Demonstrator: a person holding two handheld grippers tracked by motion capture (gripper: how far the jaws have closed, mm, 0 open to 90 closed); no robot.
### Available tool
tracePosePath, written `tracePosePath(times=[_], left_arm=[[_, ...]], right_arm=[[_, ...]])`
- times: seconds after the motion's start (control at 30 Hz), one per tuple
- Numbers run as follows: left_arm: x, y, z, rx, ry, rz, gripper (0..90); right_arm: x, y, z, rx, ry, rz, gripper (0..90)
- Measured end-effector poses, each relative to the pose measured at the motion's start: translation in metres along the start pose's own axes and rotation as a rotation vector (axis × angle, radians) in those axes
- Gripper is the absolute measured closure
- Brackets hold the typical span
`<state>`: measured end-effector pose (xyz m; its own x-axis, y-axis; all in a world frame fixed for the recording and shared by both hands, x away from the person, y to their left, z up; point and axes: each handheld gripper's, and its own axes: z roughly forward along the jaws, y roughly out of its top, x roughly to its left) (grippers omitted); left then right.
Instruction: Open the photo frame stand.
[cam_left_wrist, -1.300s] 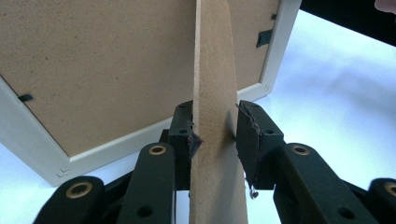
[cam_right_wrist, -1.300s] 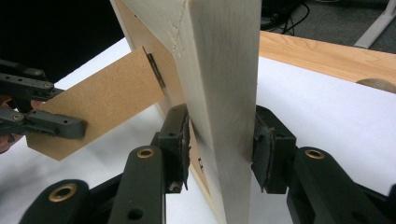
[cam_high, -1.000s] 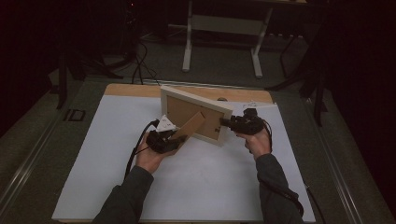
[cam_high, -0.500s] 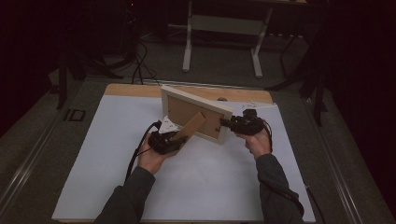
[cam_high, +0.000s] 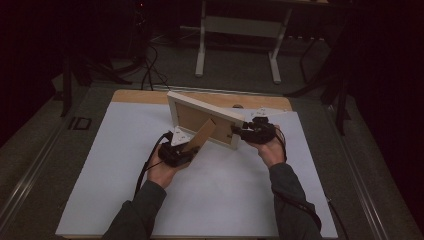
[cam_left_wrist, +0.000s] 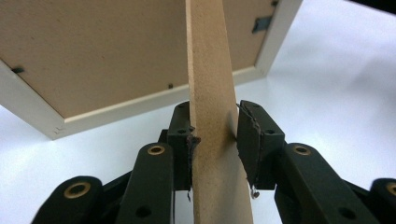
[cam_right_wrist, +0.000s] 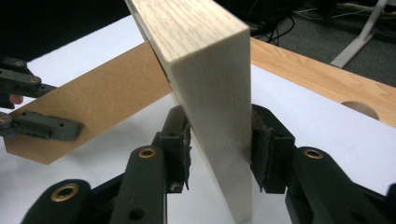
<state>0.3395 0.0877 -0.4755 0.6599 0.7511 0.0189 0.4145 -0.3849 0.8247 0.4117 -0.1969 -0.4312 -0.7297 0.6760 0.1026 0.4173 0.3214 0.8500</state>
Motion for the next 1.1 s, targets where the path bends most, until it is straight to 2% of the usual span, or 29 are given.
tracePosePath(times=[0.17,0.3,0.53,0.7,0.8,0.93,1.1], left_arm=[[-0.005,-0.002,0.000,0.013,0.003,0.027,67.1],[-0.004,-0.002,-0.001,0.014,-0.023,0.033,66.0],[0.007,-0.003,-0.004,-0.018,-0.080,-0.043,62.1],[0.008,-0.002,-0.003,-0.008,-0.054,-0.037,63.1],[0.009,-0.002,-0.001,-0.008,-0.034,-0.045,67.4],[0.009,-0.002,-0.001,-0.003,-0.005,-0.030,73.0],[0.012,-0.003,0.000,-0.002,0.004,-0.036,74.2]], right_arm=[[0.001,-0.001,0.000,-0.002,-0.006,-0.026,60.0],[0.000,-0.002,0.000,-0.012,-0.007,-0.021,59.2],[0.003,-0.005,-0.002,-0.015,0.004,-0.032,59.2],[0.005,-0.008,-0.003,-0.022,0.015,-0.035,59.0],[0.006,-0.008,-0.004,-0.021,0.016,-0.040,58.9],[0.007,-0.009,-0.004,-0.021,0.016,-0.045,58.9],[0.009,-0.010,-0.005,-0.018,0.021,-0.059,58.8]])
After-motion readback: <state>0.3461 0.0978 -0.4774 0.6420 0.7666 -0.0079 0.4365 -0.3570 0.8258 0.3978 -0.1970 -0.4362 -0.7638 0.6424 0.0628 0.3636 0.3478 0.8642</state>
